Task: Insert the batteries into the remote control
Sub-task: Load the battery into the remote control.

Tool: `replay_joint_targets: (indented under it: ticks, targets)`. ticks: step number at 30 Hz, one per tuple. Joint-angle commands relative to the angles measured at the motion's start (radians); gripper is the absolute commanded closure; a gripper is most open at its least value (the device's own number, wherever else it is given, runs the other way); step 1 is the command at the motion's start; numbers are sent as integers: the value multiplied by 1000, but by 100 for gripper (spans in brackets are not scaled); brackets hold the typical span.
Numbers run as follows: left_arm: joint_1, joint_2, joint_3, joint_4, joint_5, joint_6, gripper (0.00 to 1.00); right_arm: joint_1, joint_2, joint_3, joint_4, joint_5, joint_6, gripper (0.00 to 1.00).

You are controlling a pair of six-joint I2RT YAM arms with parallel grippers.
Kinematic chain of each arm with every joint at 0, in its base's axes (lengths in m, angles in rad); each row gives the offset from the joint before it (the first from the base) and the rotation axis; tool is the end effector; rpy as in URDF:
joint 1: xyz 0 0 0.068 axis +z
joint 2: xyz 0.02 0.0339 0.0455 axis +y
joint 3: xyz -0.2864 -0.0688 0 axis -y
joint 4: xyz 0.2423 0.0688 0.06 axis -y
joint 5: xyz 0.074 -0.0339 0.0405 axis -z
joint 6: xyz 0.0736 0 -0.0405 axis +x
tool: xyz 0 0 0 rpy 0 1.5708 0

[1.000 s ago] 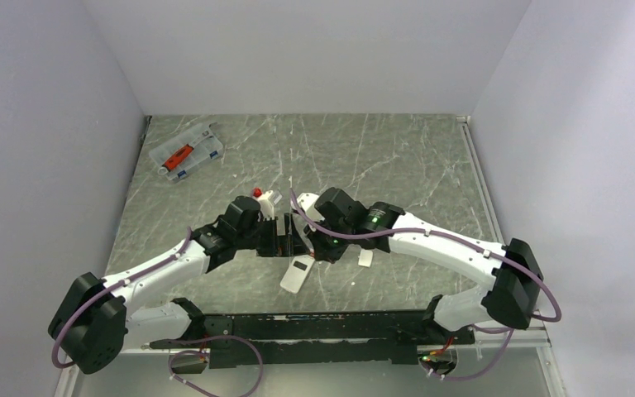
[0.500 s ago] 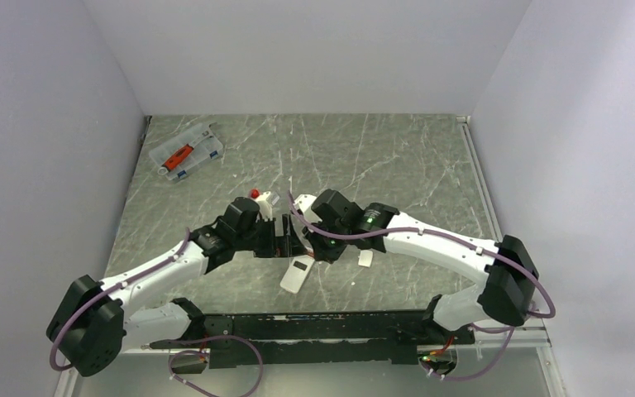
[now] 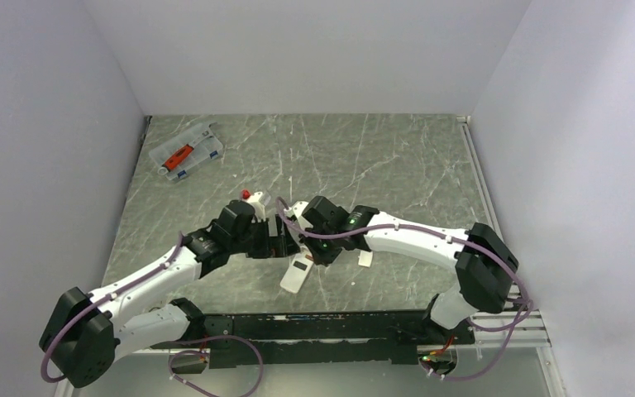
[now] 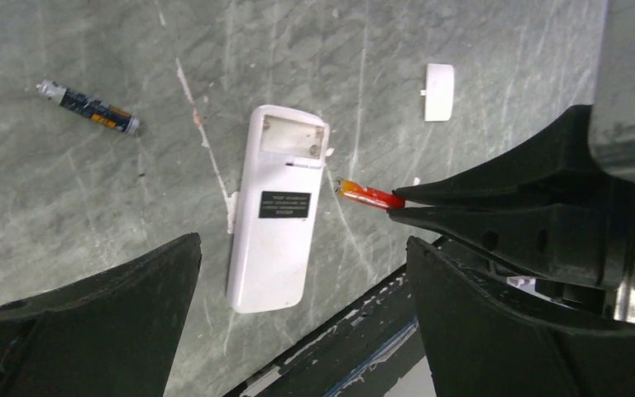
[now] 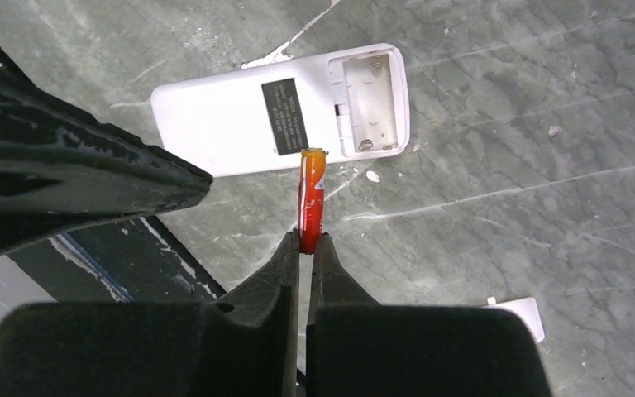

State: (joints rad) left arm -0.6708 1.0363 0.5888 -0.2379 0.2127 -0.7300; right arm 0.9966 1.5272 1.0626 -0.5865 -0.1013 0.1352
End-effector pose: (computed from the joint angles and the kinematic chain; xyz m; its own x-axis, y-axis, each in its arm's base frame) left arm 0.1717 -0.1561 0.2168 -0.8600 -0.1497 -0.4878 0.2175 0.7573 -0.6158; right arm 0.1698 0.2762 0.2169 -0.5834 -0.6550 -0.4803 -0.7912 0.5919 0.1539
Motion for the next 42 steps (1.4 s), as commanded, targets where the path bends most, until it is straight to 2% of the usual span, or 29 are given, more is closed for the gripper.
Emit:
replay_joint_targets:
  ticks: [1, 14, 27, 32, 42]
  targets:
    - [2, -21, -31, -21, -41, -10, 1, -5, 27, 13, 54, 29, 22, 100]
    - [2, 31, -107, 32, -51, -55, 3, -49, 108, 29, 76, 26, 21, 100]
    - [2, 156, -107, 68, -23, -12, 5, -74, 147, 58, 71, -6, 0, 100]
    - [2, 209, -107, 97, -11, -6, 8, -79, 157, 70, 71, -13, 0, 100]
    - [1, 285, -102, 112, -5, 6, 22, -81, 173, 90, 65, -15, 4, 100]
